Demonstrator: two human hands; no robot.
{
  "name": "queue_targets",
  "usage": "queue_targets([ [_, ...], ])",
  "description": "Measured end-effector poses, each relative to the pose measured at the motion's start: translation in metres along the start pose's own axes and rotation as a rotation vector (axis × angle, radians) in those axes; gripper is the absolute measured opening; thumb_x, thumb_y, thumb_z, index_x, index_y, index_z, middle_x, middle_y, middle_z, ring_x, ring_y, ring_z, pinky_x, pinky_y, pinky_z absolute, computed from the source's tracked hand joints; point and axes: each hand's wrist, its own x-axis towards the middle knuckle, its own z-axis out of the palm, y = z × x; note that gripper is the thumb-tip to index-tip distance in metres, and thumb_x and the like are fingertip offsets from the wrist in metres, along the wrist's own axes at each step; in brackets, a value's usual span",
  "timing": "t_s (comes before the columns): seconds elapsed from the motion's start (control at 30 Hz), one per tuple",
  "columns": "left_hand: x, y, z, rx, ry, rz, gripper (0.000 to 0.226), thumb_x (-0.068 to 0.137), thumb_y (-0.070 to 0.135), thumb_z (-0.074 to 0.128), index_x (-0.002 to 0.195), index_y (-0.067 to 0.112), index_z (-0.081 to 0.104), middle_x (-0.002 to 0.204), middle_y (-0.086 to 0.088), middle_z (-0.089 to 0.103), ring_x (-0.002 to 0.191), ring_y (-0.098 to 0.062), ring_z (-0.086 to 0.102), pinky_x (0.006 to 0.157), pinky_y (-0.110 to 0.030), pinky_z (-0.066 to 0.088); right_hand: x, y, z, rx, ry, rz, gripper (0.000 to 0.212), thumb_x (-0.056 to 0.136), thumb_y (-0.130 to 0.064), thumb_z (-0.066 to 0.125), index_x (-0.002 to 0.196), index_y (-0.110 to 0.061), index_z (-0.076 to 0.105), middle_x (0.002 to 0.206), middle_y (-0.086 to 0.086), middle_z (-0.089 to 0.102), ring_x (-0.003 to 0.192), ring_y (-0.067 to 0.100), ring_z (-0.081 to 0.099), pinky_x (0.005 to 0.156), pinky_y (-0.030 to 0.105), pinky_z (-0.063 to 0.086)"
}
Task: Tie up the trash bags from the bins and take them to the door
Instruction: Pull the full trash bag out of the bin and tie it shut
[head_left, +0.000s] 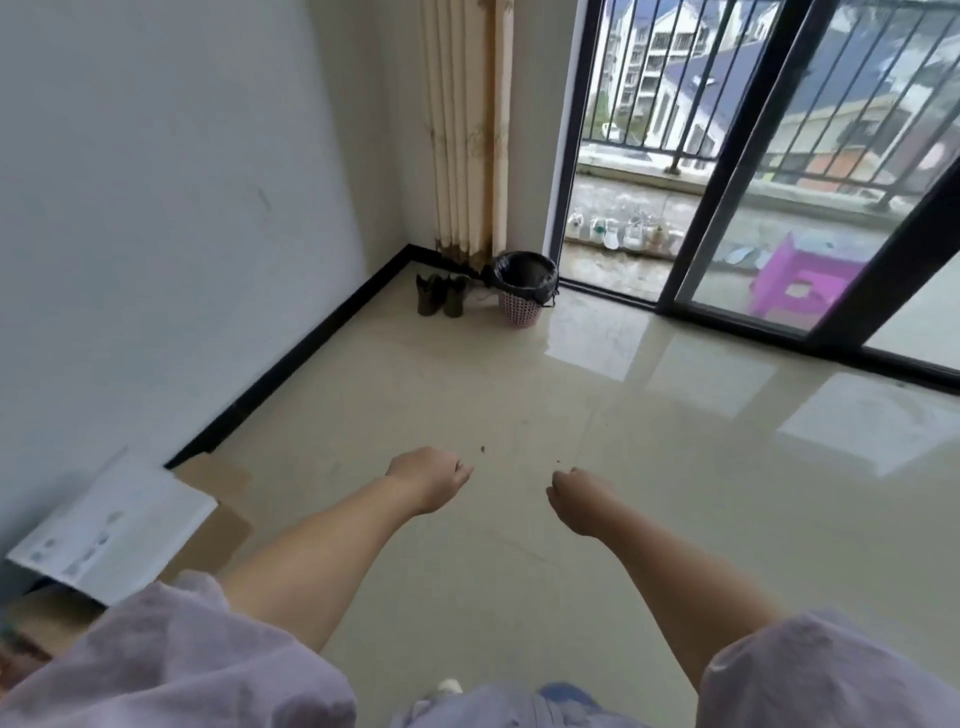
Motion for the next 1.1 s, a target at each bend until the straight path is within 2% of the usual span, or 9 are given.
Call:
queue_targets([
  [0.13,0.088,-0.004,-0.038,0.030,-0.031,0.053,0.038,0.100,0.041,0.025,0.081,0.018,0.047,0.106,-0.011,0.061,0.089,-0.029,0.054,0.070,-0.030,0.036,0.075,0.009,-0.040,0.015,0.009,0.028,0.038,0.102,-0.024,0.024,0.123,-0.002,0.047,0.126,0.018,0.052,0.116,0.030,0.053,0.091,0.034,0.044],
  [0.27,0.187,0.002,-0.066,0.033,-0.072,0.085,0.037,0.100,0.043,0.025,0.082,0.020,0.048,0.107,-0.010,0.063,0.099,-0.030,0.059,0.070,-0.030,0.036,0.155,0.041,-0.080,0.027,0.009,0.065,0.039,0.102,-0.025,0.025,0.123,-0.002,0.047,0.126,0.020,0.052,0.116,0.032,0.053,0.092,0.034,0.043],
  [0.5,0.343,0.016,-0.133,-0.056,-0.067,0.032,0.038,0.100,0.042,0.025,0.082,0.016,0.048,0.103,-0.010,0.060,0.096,-0.029,0.057,0.071,-0.032,0.037,0.298,0.114,-0.171,-0.002,-0.024,0.090,0.039,0.101,-0.028,0.025,0.121,-0.003,0.048,0.126,0.018,0.052,0.115,0.033,0.054,0.091,0.035,0.044],
  [0.77,0.480,0.008,-0.193,-0.138,-0.072,-0.027,0.043,0.099,0.044,0.025,0.098,0.014,0.055,0.115,-0.011,0.058,0.106,-0.031,0.055,0.084,-0.036,0.041,0.432,0.148,-0.249,0.029,-0.067,0.108,0.037,0.101,-0.025,0.027,0.115,-0.001,0.050,0.120,0.019,0.054,0.108,0.034,0.056,0.081,0.032,0.041],
  [0.83,0.524,-0.005,-0.207,-0.146,-0.078,-0.017,0.044,0.099,0.045,0.026,0.101,0.012,0.057,0.116,-0.013,0.058,0.107,-0.032,0.055,0.085,-0.037,0.042,0.474,0.149,-0.264,0.038,-0.076,0.101,0.033,0.101,-0.023,0.026,0.106,-0.003,0.051,0.121,0.021,0.054,0.111,0.033,0.054,0.083,0.034,0.042],
  [0.9,0.569,-0.018,-0.223,-0.125,-0.076,0.015,0.045,0.099,0.044,0.027,0.100,0.010,0.057,0.115,-0.015,0.059,0.107,-0.033,0.055,0.085,-0.037,0.042,0.517,0.147,-0.279,0.031,-0.072,0.098,0.029,0.101,-0.022,0.026,0.080,-0.012,0.043,0.121,0.023,0.054,0.112,0.033,0.054,0.081,0.036,0.043],
  [0.93,0.590,-0.025,-0.231,-0.102,-0.074,0.031,0.045,0.099,0.043,0.027,0.100,0.010,0.057,0.116,-0.015,0.060,0.108,-0.033,0.055,0.085,-0.037,0.042,0.537,0.146,-0.287,0.038,-0.064,0.112,0.029,0.101,-0.023,0.026,0.077,-0.014,0.040,0.121,0.022,0.054,0.112,0.033,0.054,0.081,0.036,0.042],
  [1.03,0.654,-0.049,-0.261,-0.044,-0.104,0.067,0.045,0.100,0.043,0.026,0.103,0.010,0.057,0.118,-0.012,0.059,0.111,-0.031,0.054,0.083,-0.035,0.040,0.594,0.141,-0.311,0.092,-0.052,0.192,0.035,0.101,-0.027,0.025,0.112,-0.005,0.051,0.124,0.019,0.054,0.114,0.033,0.054,0.088,0.034,0.043],
  [1.1,0.694,-0.065,-0.285,-0.011,-0.132,0.082,0.045,0.100,0.043,0.026,0.104,0.011,0.057,0.118,-0.011,0.059,0.111,-0.030,0.054,0.079,-0.034,0.039,0.628,0.136,-0.328,0.123,-0.050,0.231,0.039,0.101,-0.028,0.025,0.118,-0.003,0.049,0.124,0.018,0.054,0.114,0.033,0.054,0.088,0.034,0.044],
])
